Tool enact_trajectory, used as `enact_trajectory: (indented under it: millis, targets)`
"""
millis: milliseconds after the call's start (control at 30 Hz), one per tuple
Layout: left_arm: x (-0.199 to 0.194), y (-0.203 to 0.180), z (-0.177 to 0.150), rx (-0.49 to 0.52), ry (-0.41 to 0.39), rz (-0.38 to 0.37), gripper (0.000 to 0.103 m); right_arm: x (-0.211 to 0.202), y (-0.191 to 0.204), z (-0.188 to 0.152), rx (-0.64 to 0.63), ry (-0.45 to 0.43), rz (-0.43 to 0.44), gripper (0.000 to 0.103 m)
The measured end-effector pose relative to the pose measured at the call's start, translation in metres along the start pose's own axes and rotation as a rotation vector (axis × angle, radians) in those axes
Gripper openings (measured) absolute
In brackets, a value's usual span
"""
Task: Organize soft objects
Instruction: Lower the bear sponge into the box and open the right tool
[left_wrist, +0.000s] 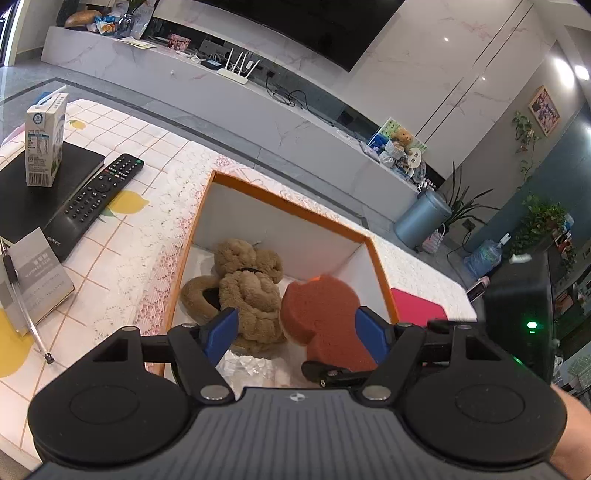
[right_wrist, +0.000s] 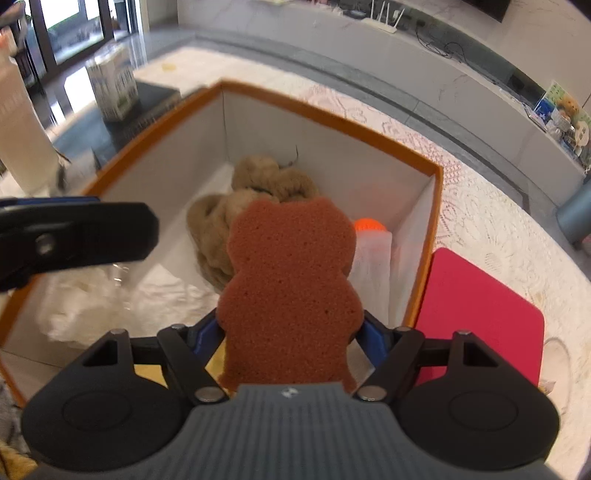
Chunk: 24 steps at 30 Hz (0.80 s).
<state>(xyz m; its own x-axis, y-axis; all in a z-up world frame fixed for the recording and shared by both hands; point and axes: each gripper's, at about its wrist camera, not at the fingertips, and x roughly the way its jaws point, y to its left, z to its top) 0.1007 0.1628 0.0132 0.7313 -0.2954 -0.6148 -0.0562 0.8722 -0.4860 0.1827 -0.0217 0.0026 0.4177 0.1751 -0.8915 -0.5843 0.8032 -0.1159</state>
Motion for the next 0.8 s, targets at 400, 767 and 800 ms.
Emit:
enact_trajectory:
  millis: [400,767,800]
  targets:
    - [-0.002,-0.001,-0.001,0.007,-0.046,0.088,0.086,0.011,0.005,0.002,0.023,0.02,-0.009,0.077]
    - [-0.002,0.004,0.003,-0.013,-0.066,0.106,0.086,-0.009,0.013,-0.001,-0.017,-0.096,-0.032,0.1]
    - [-0.003,0.004,0.002,-0.009,-0.07,0.107,0.086,-0.011,0.016,-0.002,-0.052,-0.119,-0.049,0.1]
